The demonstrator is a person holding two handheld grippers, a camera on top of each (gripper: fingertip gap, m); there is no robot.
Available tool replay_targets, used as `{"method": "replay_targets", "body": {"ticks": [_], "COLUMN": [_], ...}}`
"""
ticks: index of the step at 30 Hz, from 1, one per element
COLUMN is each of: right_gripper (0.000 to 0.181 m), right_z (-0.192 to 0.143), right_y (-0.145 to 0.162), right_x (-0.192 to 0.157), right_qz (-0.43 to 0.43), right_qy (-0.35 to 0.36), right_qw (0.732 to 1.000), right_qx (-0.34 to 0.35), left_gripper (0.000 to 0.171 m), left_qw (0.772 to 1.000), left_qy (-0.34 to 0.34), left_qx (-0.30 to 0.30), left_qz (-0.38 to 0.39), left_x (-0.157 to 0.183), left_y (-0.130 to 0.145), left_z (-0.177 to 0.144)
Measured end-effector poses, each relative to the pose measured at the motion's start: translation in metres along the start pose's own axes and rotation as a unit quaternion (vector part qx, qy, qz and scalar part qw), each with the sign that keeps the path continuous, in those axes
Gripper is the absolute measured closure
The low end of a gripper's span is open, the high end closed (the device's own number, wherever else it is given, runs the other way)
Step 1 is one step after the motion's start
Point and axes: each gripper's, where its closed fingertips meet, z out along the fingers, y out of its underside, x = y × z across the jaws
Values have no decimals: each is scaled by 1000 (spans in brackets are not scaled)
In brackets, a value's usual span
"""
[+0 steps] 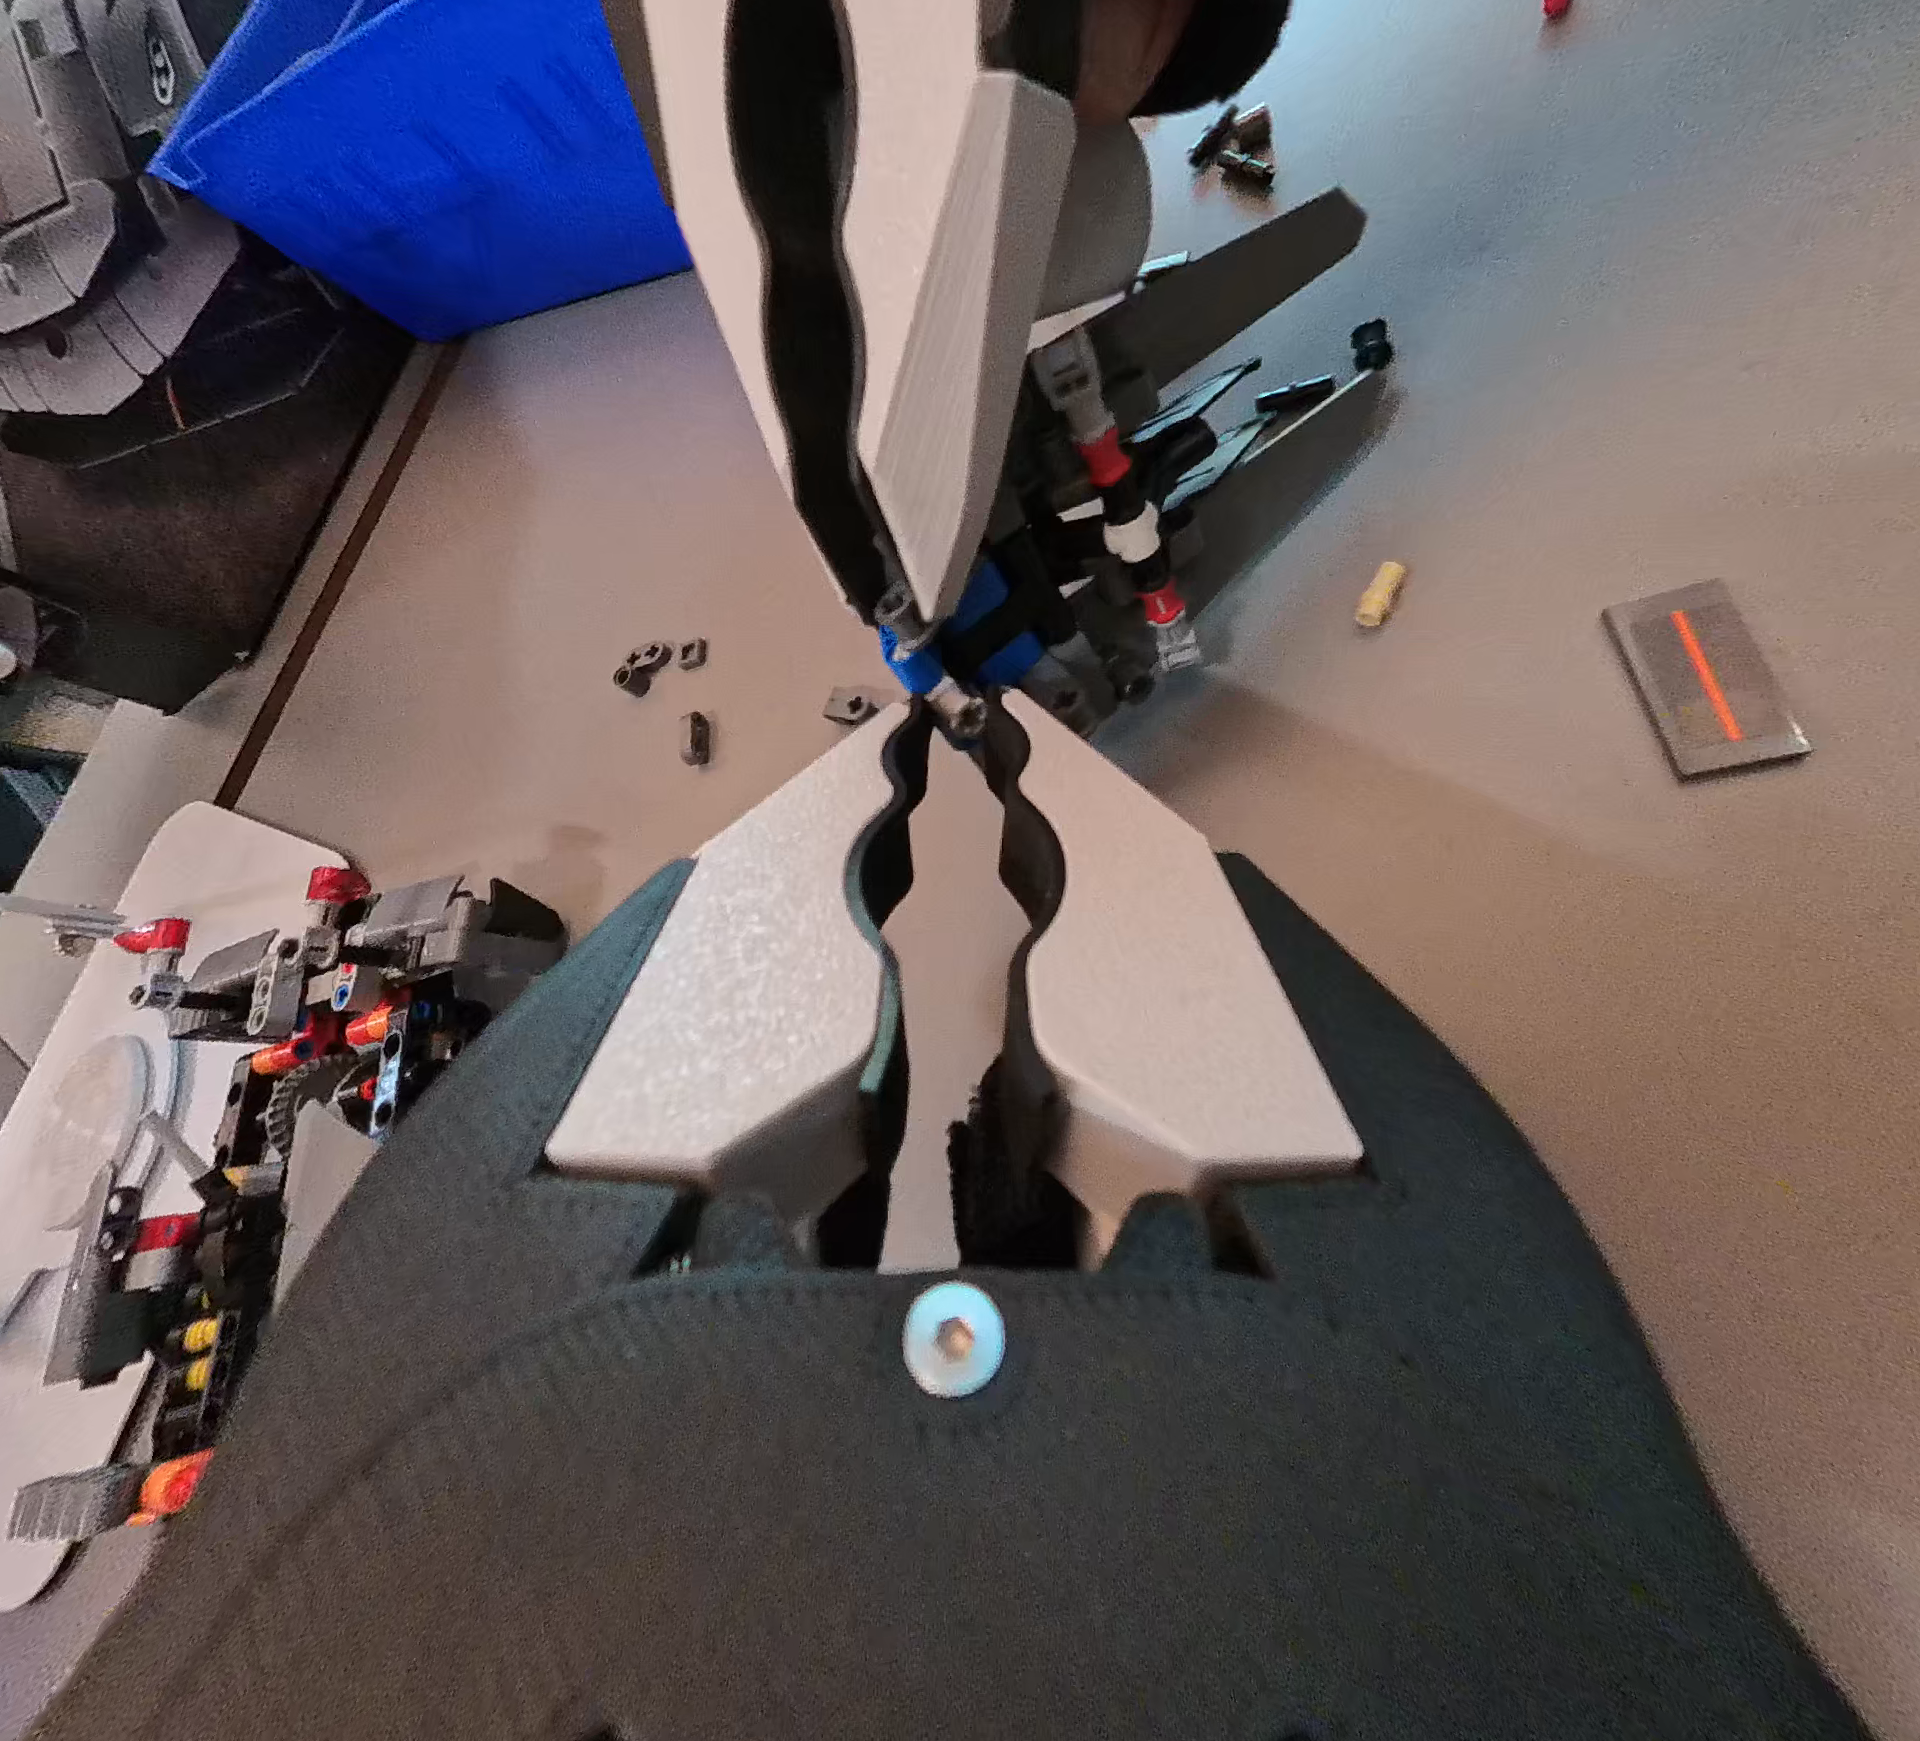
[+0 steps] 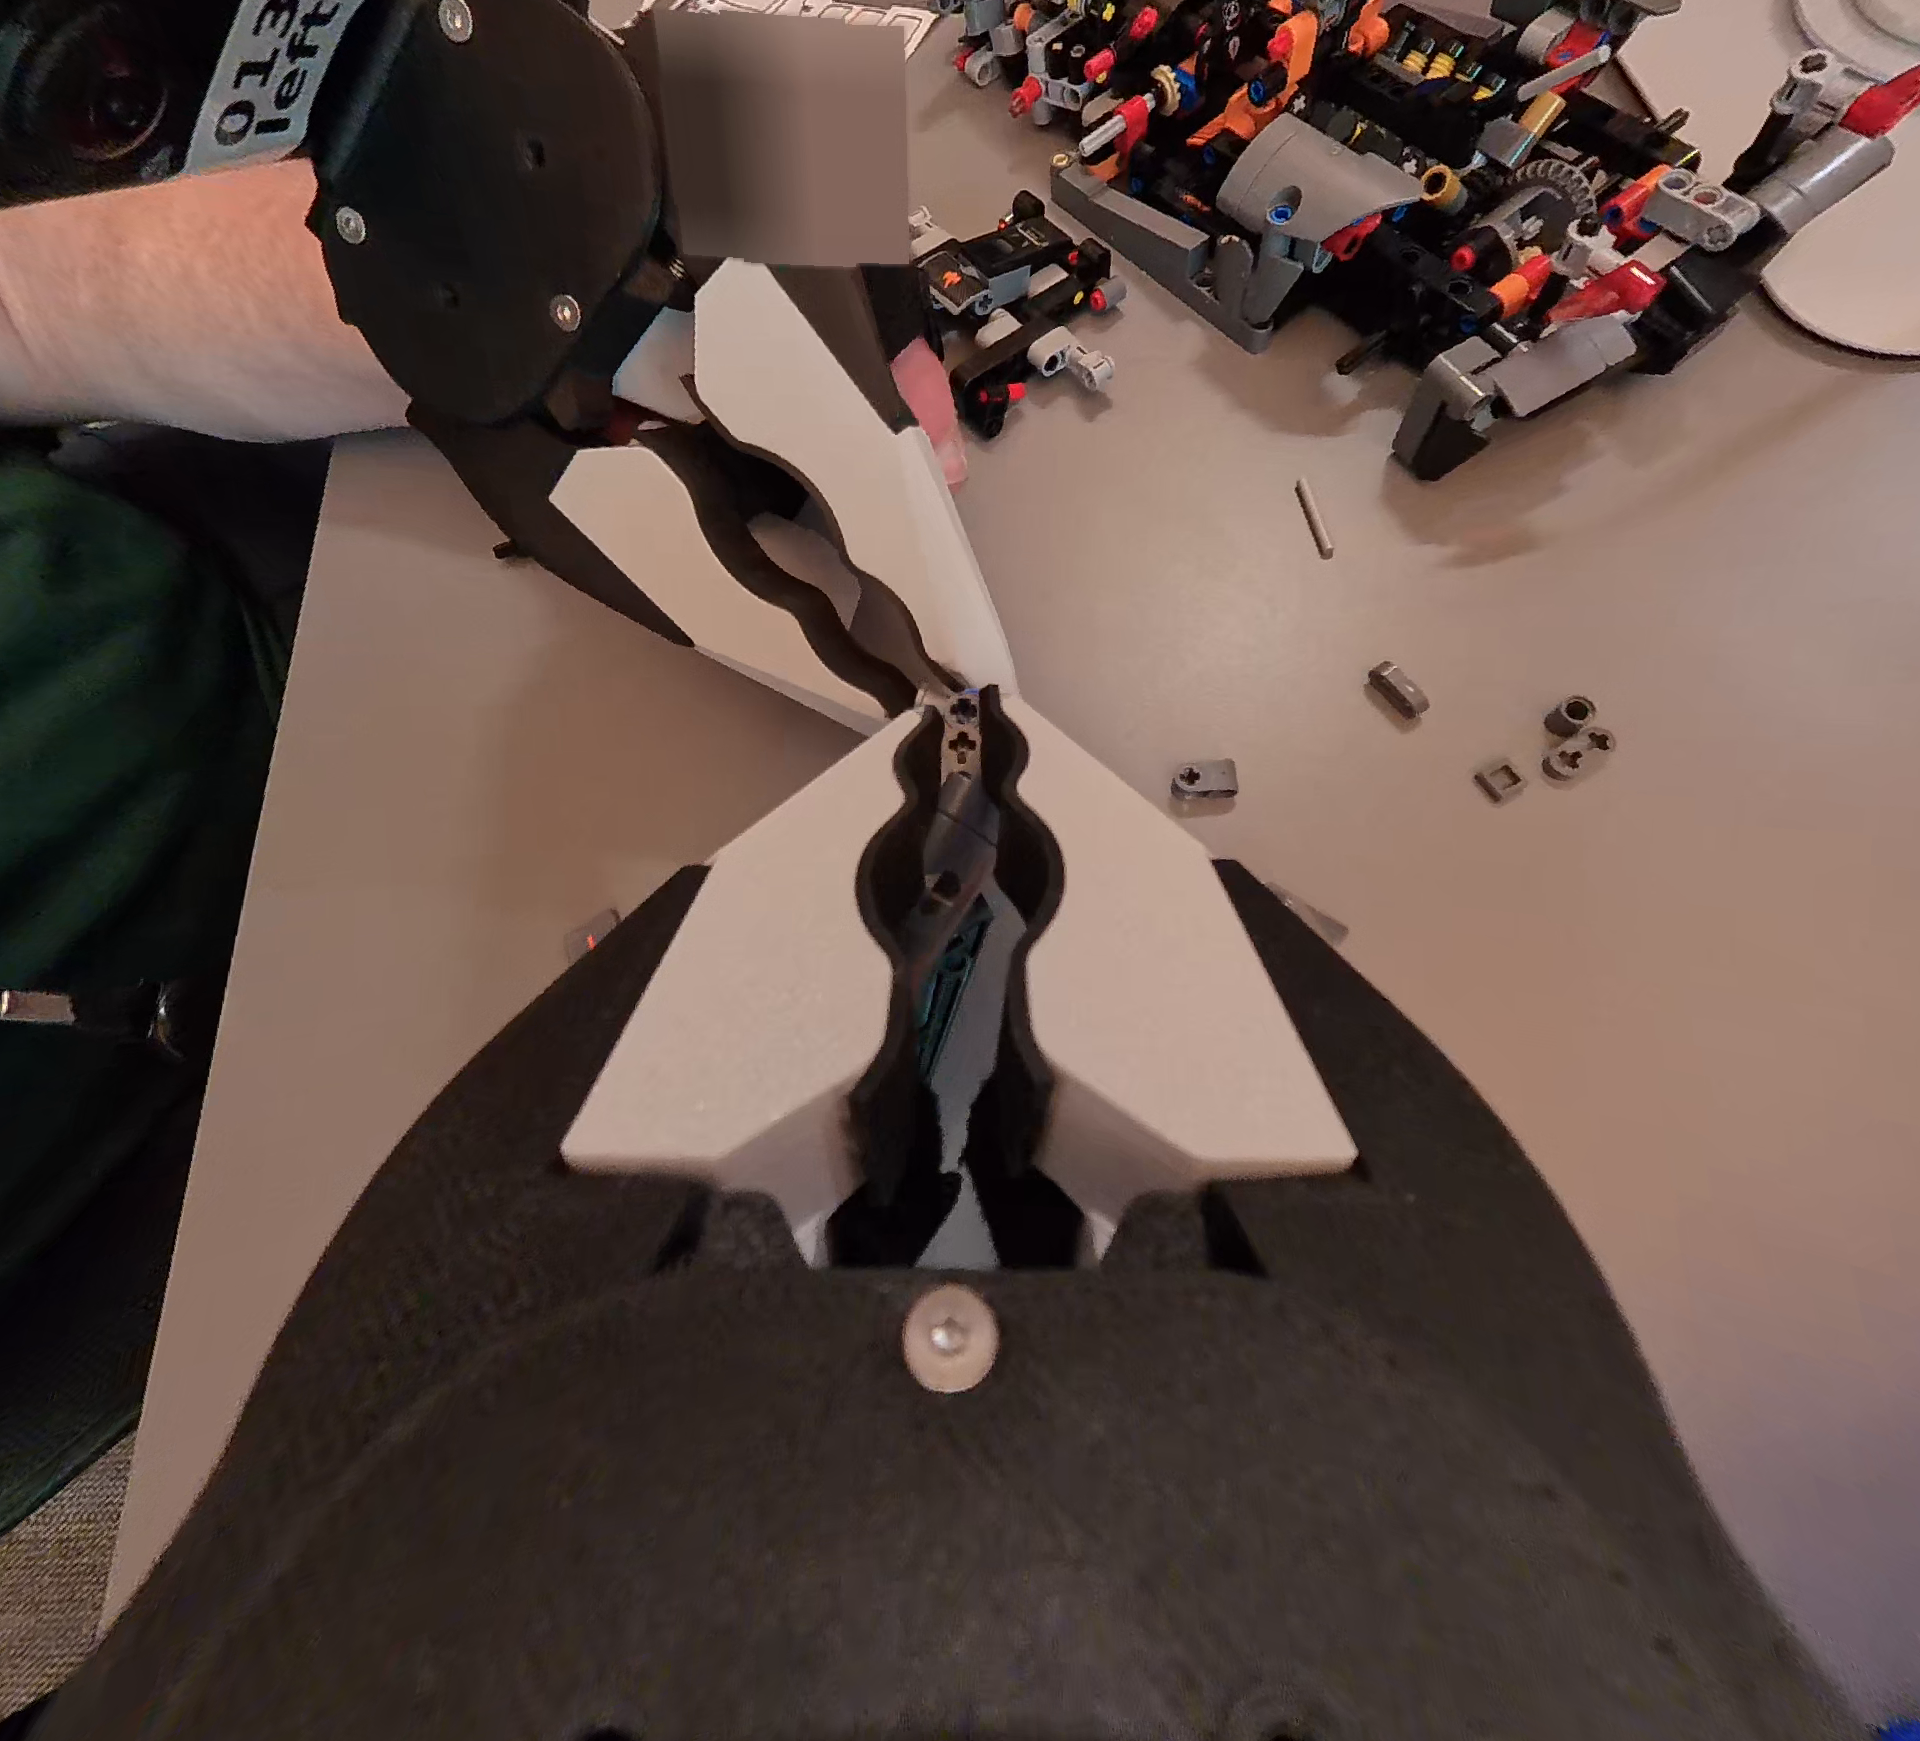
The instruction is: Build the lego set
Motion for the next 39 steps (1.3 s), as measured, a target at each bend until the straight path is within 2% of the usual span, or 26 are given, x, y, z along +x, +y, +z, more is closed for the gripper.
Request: {"method": "replay_targets", "body": {"ticks": [33, 35, 37, 39], "right_gripper": [178, 166, 161, 155], "right_z": [1, -7, -19, -29], "right_y": [-4, -8, -10, -2], "right_x": [2, 3, 6, 7], "right_qz": [19, 18, 15, 23], "right_qy": [-10, -5, 8, 7], "right_qw": [1000, 999, 999, 1000], "right_qx": [23, 29, 32, 5], "left_gripper": [163, 164, 164, 164], "left_qw": [1000, 1000, 1000, 1000], "left_qy": [0, 0, 0, 0], "left_qx": [-5, -7, -7, -7], "left_qz": [-6, -2, -5, -8], "left_x": [1, 2, 1, 0], "left_y": [1, 0, 0, 1], "left_z": [4, 5, 5, 5]}}
